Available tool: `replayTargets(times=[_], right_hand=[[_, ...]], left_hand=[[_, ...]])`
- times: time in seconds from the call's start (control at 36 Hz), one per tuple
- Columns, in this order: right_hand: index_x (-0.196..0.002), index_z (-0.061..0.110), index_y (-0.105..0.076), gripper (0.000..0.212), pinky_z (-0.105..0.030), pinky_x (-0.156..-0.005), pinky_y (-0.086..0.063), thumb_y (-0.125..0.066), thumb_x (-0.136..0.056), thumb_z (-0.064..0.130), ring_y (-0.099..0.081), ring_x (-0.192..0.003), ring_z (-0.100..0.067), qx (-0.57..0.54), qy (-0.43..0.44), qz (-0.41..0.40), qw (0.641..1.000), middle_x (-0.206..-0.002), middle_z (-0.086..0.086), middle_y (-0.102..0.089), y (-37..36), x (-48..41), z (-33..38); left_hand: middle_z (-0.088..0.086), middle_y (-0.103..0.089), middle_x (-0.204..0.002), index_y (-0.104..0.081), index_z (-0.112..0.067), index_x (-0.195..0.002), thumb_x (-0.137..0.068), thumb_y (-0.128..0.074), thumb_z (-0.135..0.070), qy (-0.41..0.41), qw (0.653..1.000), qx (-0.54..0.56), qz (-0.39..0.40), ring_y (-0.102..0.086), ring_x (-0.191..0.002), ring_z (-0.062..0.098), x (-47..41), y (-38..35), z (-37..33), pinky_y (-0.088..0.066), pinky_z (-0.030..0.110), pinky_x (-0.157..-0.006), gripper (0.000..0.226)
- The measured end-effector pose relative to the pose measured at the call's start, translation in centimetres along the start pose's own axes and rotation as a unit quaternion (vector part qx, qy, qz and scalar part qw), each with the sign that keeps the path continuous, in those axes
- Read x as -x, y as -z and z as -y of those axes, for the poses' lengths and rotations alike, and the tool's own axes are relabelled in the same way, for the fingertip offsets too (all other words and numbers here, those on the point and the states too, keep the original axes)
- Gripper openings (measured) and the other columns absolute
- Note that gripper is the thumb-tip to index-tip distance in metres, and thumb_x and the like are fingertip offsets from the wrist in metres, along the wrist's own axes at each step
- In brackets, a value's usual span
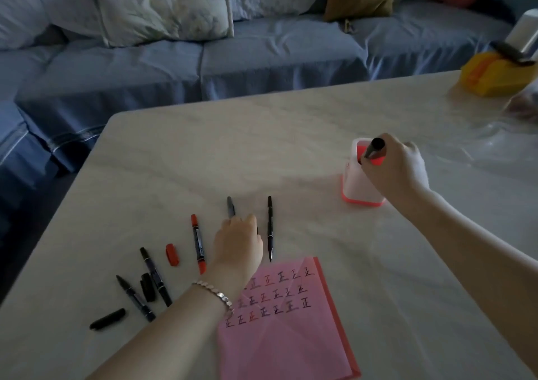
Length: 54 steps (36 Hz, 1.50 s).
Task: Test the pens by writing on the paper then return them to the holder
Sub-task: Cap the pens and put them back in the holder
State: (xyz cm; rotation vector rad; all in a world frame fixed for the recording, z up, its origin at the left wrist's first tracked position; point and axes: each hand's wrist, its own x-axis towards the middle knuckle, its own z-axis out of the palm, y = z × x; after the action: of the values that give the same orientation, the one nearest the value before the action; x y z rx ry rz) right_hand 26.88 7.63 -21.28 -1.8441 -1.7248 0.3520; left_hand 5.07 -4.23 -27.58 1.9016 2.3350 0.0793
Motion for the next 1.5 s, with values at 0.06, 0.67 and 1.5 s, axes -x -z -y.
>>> replayTargets(times=[0.06,0.67,1.5], right_hand=[[-0.099,0.015,-0.061,0.023,-0.038,-0.088,-0.04,-0.052,-0.082,0.027,-0.046,-0.105,-0.04,0.029,0.003,0.003,1.0,-0.103,-0.02,-0.057,0.2,0.2,0.0],[-0.108,0.004,-0.047,0.025,-0.03,-0.064,-0.038,-0.05,-0.084,0.011,-0.055,-0.09,-0.034,0.012,0.025,0.278,0.96,-0.104,-0.016,-0.059,-10.8,9.8,7.6],[-0.081,0.011,-0.052,0.014,-0.026,-0.068,-0.056,-0.051,-0.087,-0.001,-0.071,-0.075,-0.024,-0.591,-0.117,0.113,0.79,-0.068,-0.005,-0.068,0.5,15.6,3.4]], left_hand=[[0.01,-0.057,-0.099,-0.043,-0.011,-0.089,-0.091,-0.044,-0.013,0.003,1.0,0.014,-0.006,-0.052,-0.094,0.027,-0.2,-0.3,-0.1,-0.038,0.03,-0.07,0.003],[-0.004,-0.059,-0.08,-0.056,-0.022,-0.084,-0.087,-0.06,-0.018,0.038,0.931,0.355,-0.077,-0.056,-0.065,0.005,6.0,1.6,4.0,-0.041,0.007,-0.057,0.006],[-0.018,-0.061,-0.071,-0.059,-0.03,-0.09,-0.089,-0.055,-0.02,-0.017,0.868,0.496,0.03,-0.05,-0.057,-0.008,9.4,3.2,-1.2,-0.037,0.006,-0.056,0.011]])
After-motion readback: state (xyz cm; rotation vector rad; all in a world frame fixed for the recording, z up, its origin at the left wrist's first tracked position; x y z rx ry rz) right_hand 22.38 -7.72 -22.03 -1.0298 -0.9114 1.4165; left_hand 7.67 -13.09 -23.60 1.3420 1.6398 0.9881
